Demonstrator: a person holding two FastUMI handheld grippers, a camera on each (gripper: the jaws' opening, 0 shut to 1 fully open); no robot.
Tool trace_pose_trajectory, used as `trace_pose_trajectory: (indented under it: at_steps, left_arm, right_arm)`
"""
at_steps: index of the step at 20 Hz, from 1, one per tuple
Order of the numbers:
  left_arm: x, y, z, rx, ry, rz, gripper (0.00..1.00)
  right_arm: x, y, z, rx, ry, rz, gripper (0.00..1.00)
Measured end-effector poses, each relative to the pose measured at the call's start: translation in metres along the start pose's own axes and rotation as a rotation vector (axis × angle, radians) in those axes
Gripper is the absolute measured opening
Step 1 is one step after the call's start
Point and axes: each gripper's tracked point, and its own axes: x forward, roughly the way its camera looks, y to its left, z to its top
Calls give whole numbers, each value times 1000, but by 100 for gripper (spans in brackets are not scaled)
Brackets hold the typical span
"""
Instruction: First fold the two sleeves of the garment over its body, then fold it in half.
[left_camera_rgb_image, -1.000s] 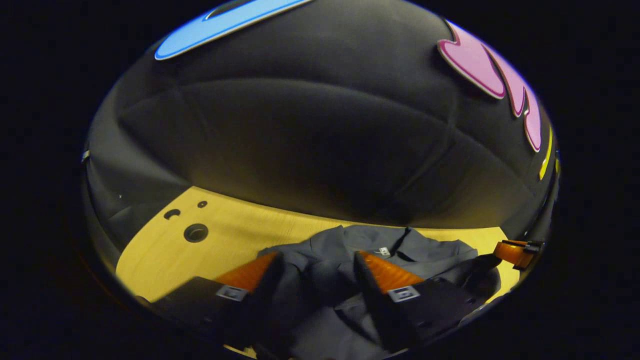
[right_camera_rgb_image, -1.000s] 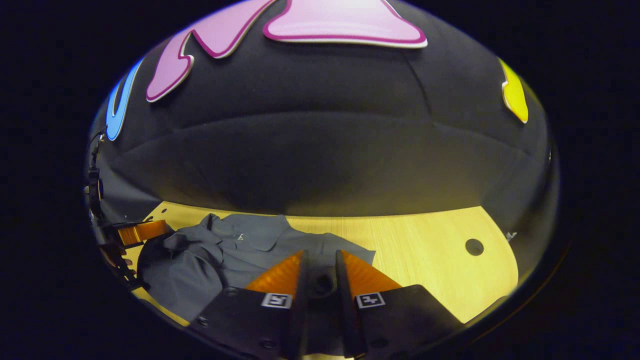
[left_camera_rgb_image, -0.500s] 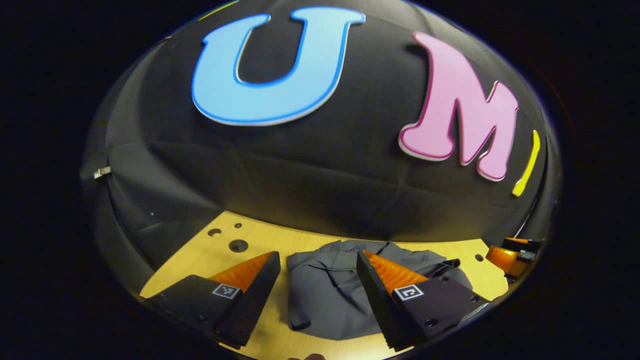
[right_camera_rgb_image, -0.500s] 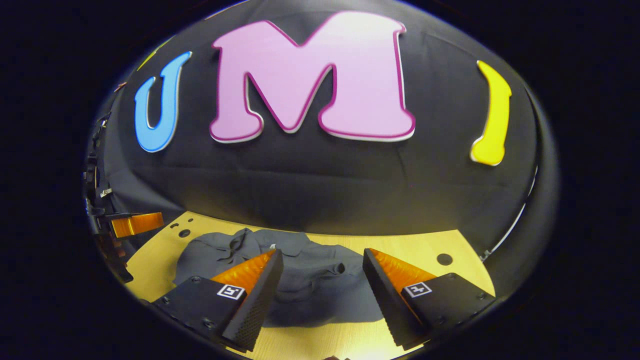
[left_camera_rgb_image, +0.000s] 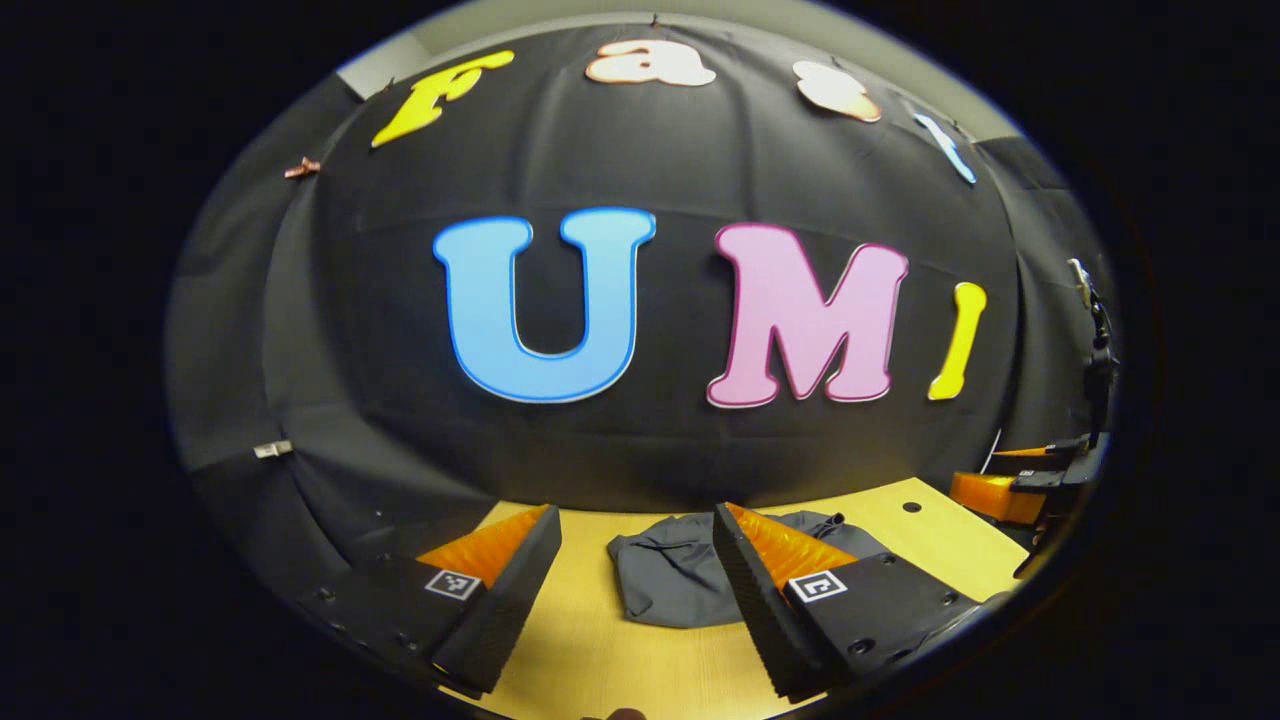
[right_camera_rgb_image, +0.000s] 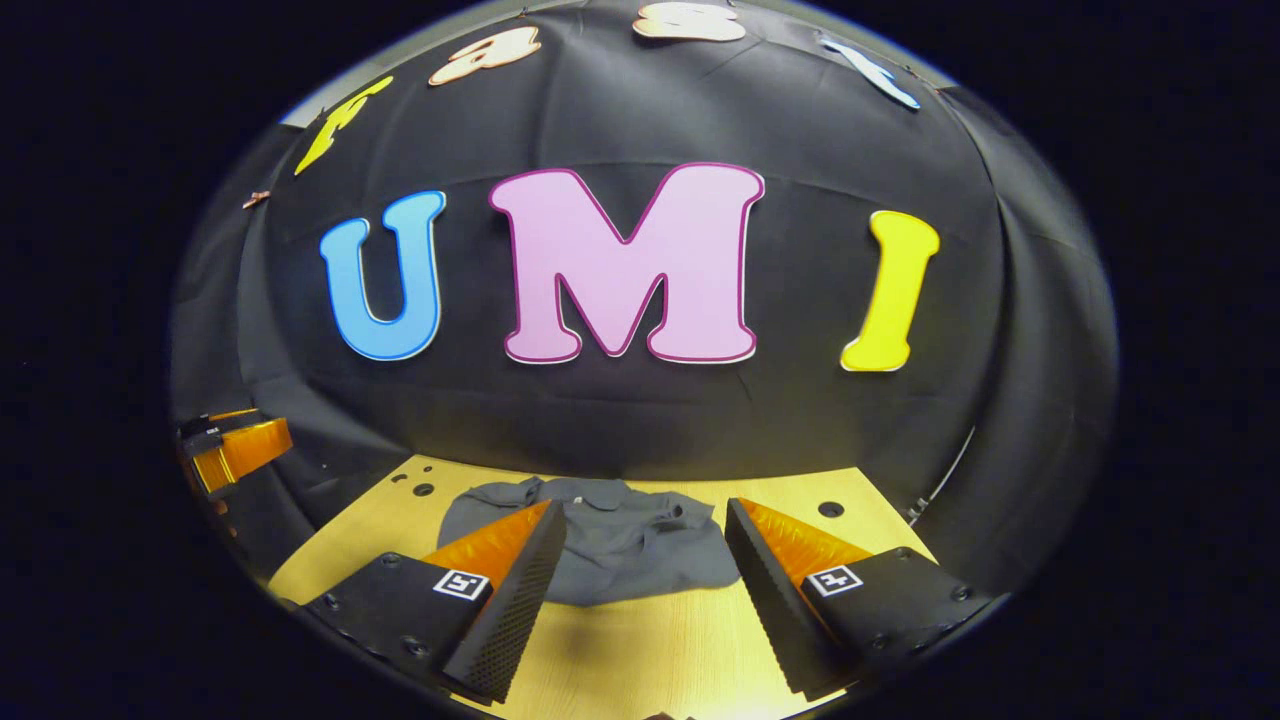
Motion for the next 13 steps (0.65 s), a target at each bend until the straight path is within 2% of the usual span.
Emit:
trace_pose_trajectory:
  at_steps: [3, 6, 11, 12, 13]
  left_arm:
    - [-46, -17, 4, 5, -19, -27, 95]
    - [-89, -28, 7, -32, -62, -26, 95]
    - [-143, -43, -16, -94, -92, -50, 96]
    - [-150, -41, -24, -96, -95, -40, 92]
    - [-156, -40, -35, -99, -85, -28, 92]
  right_arm:
    - [-48, 7, -7, 16, -1, 1, 99]
    - [-91, 7, -15, 12, -17, -1, 99]
    - [-145, 11, -27, 22, -54, 39, 99]
    - [-152, 10, -30, 26, -55, 46, 99]
    - [-156, 9, -35, 30, -55, 52, 99]
